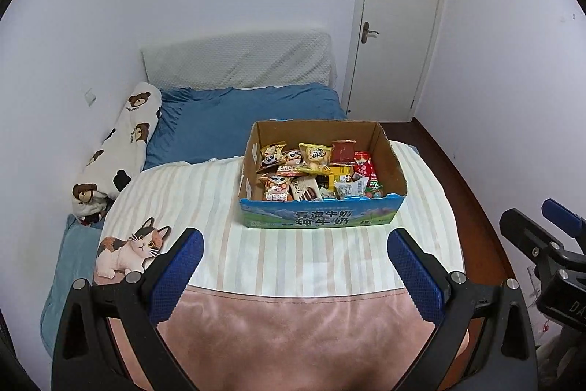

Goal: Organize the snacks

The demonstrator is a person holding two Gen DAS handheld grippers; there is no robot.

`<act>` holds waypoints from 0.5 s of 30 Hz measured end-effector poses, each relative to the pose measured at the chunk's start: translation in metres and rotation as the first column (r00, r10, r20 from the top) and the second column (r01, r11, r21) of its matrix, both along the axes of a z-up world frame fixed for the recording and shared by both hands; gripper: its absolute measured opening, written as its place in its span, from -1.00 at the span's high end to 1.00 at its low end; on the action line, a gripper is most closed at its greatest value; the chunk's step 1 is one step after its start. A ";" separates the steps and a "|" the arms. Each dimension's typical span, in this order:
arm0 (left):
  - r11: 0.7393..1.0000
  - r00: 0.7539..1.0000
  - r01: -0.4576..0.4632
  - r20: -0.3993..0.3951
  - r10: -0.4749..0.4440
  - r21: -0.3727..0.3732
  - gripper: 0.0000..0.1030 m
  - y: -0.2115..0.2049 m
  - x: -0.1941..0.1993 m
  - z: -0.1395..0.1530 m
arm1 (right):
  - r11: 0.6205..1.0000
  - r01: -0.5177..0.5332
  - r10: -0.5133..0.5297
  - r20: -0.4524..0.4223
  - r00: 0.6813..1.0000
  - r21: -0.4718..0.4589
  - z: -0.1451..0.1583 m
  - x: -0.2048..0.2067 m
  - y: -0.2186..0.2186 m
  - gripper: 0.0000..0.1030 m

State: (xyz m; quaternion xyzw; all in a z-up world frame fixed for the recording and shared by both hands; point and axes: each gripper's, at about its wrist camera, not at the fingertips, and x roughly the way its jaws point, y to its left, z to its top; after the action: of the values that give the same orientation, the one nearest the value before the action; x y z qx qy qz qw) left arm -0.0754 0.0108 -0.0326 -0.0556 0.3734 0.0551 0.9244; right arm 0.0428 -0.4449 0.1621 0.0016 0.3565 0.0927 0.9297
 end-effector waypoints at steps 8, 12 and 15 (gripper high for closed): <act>0.999 1.000 -0.028 -0.009 0.028 0.022 -1.00 0.001 0.023 -0.012 | 1.000 0.019 -0.019 -0.003 1.000 -0.014 -0.012 0.025 0.005 -1.00; 0.998 0.998 -0.049 -0.024 0.050 0.036 -1.00 0.004 0.041 -0.022 | 0.999 0.029 -0.030 -0.013 0.999 -0.020 -0.021 0.043 0.008 -1.00; 0.997 0.997 -0.062 -0.031 0.064 0.043 -1.00 0.007 0.055 -0.027 | 0.999 0.041 -0.042 -0.010 0.999 -0.030 -0.026 0.057 0.010 -1.00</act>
State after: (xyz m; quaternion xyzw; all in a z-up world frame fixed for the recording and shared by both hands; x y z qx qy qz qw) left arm -0.0207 0.0177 -0.0600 -0.0469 0.3850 0.0930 0.9170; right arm 0.0999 -0.4349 0.1360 -0.0046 0.3627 0.0680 0.9294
